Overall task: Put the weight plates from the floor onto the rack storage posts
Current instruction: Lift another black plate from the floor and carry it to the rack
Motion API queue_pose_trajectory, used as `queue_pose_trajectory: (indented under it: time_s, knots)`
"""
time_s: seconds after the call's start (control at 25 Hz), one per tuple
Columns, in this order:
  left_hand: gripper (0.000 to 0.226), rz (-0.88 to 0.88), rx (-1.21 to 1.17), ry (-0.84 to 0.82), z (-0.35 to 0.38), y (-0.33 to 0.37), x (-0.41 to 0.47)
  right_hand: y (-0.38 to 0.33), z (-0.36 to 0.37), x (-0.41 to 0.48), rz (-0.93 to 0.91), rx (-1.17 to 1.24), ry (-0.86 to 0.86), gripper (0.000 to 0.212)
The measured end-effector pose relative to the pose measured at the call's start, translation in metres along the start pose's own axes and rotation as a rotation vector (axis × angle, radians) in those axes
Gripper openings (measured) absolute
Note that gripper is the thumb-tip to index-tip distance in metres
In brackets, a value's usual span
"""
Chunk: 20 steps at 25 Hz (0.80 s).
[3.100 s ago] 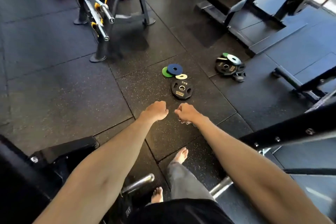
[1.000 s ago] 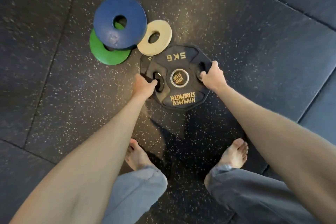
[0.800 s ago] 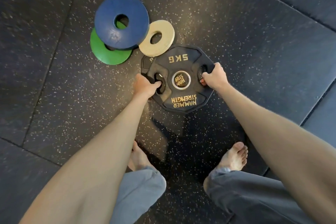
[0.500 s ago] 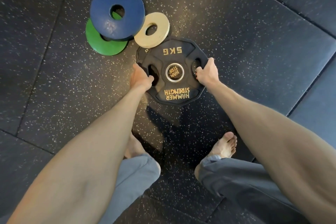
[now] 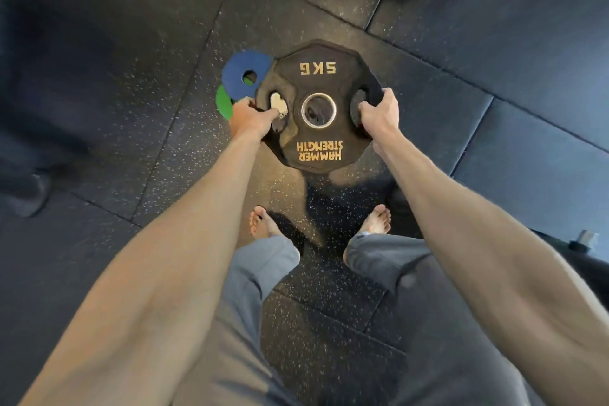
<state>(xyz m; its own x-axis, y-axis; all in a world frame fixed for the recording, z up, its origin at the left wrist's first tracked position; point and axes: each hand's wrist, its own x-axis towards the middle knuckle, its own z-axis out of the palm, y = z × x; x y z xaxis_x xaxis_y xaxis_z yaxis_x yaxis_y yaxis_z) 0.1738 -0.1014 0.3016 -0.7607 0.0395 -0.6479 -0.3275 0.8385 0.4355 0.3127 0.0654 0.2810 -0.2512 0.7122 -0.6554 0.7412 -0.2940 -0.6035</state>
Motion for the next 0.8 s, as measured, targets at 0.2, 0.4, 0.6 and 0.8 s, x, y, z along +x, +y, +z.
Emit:
queue_pose_trajectory:
  time_s: [0.2, 0.4, 0.6, 0.8]
  knots:
    - [0.026, 0.092, -0.159, 0.098, -0.106, 0.102, -0.138, -0.119, -0.11, -0.123, -0.098, 0.191, 0.063, 0.021]
    - [0.029, 0.271, -0.252, 0.114, -0.19, 0.182, -0.259, -0.202, -0.215, -0.232, -0.237, 0.308, 0.144, 0.017]
    - [0.024, 0.587, -0.305, 0.009, -0.249, 0.243, -0.332, -0.239, -0.284, -0.325, -0.372, 0.453, 0.341, 0.023]
    - [0.02, 0.858, -0.308, -0.188, -0.284, 0.271, -0.409, -0.231, -0.324, -0.422, -0.42, 0.583, 0.632, 0.028]
